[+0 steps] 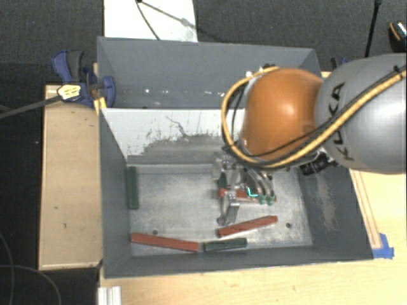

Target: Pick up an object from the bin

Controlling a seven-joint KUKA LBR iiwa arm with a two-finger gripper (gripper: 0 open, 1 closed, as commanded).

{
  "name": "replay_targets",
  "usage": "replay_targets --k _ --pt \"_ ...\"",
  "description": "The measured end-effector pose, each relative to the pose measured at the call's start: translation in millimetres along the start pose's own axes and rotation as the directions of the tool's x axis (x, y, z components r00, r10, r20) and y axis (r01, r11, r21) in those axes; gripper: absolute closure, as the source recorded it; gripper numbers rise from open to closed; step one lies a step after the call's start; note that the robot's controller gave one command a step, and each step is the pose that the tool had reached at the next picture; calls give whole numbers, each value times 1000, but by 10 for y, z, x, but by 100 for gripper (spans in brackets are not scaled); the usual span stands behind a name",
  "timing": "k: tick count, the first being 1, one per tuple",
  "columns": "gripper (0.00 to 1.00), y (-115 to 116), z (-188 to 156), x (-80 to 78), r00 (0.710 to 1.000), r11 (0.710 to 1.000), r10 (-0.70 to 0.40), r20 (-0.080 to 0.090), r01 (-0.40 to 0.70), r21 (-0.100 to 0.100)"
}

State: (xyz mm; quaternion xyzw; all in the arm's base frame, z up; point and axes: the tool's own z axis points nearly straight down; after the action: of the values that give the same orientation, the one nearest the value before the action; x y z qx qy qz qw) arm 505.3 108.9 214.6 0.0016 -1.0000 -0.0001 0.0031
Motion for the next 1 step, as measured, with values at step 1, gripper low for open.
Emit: replay_targets --k 1 --pt "0 -923 896 78 992 992 -122 0 122 3"
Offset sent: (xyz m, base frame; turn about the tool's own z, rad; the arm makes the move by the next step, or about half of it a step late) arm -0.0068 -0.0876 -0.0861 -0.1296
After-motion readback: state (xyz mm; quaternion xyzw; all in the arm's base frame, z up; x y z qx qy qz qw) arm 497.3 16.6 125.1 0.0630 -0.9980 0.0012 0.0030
